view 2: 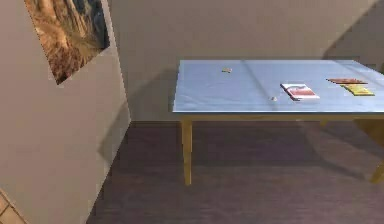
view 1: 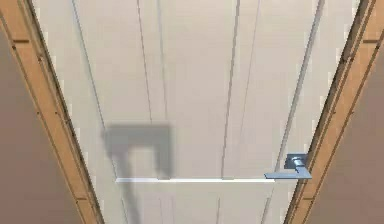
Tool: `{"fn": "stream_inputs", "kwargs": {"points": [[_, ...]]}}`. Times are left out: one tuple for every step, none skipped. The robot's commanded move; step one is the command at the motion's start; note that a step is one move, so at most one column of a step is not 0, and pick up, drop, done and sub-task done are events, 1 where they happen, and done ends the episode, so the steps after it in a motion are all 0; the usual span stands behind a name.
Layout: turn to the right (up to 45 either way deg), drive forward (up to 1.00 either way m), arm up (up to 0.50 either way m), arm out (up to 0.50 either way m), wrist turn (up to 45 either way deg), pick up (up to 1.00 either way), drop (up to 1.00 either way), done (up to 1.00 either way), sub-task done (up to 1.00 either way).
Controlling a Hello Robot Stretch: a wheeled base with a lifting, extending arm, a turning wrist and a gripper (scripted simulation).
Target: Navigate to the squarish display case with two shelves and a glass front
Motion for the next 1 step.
{"fn": "stream_inputs", "kwargs": {"points": [[45.0, 0.00, 0.00, 0.00, 0.0, 0.00, 0.00, 0.00, 0.00]]}}
